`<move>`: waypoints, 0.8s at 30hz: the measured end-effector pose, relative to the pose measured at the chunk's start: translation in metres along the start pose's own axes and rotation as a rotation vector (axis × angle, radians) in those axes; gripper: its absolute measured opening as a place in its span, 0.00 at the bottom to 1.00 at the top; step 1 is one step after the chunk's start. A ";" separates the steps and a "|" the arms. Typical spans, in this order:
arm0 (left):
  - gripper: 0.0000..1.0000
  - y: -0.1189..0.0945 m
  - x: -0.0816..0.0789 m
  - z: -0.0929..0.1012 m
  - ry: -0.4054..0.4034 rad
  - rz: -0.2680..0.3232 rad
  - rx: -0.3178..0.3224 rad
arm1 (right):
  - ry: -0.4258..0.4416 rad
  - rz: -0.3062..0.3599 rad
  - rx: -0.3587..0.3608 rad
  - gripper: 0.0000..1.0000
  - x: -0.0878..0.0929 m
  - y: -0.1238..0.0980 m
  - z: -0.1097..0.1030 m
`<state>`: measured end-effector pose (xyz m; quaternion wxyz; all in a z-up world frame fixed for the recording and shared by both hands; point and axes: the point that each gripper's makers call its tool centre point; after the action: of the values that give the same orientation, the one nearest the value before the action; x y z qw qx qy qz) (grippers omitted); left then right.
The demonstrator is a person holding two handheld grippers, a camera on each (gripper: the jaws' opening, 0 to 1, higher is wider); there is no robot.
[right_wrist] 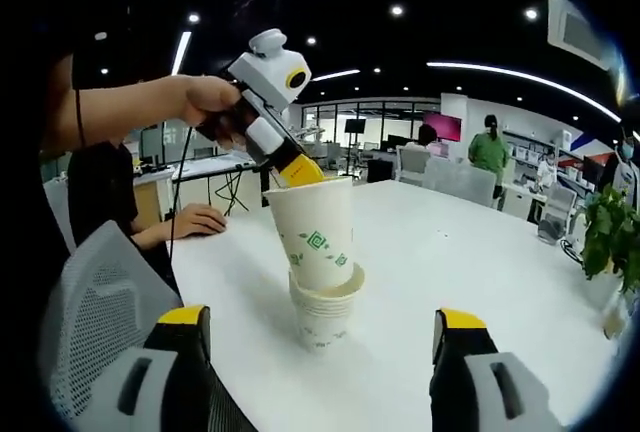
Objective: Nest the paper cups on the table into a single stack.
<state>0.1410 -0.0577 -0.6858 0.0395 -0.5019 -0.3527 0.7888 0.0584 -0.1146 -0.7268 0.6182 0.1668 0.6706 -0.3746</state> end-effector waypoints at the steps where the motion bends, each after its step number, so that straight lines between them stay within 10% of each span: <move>1: 0.00 0.001 0.001 0.000 0.005 -0.004 -0.006 | 0.000 -0.001 0.000 0.93 0.000 0.000 0.000; 24: 0.00 0.037 0.033 -0.010 0.098 -0.115 -0.060 | -0.002 -0.012 -0.007 0.91 0.003 0.000 -0.001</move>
<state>0.1439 -0.0663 -0.7361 0.0867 -0.5199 -0.4021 0.7487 0.0570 -0.1141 -0.7300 0.6173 0.1601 0.6723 -0.3759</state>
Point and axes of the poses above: the point that each gripper's makers call its tool centre point, and the gripper's own axes: y roughly forward along the fingers, z roughly to its right, x roughly out of its underside, and after that the axes turned 4 degrees about z, right-handed
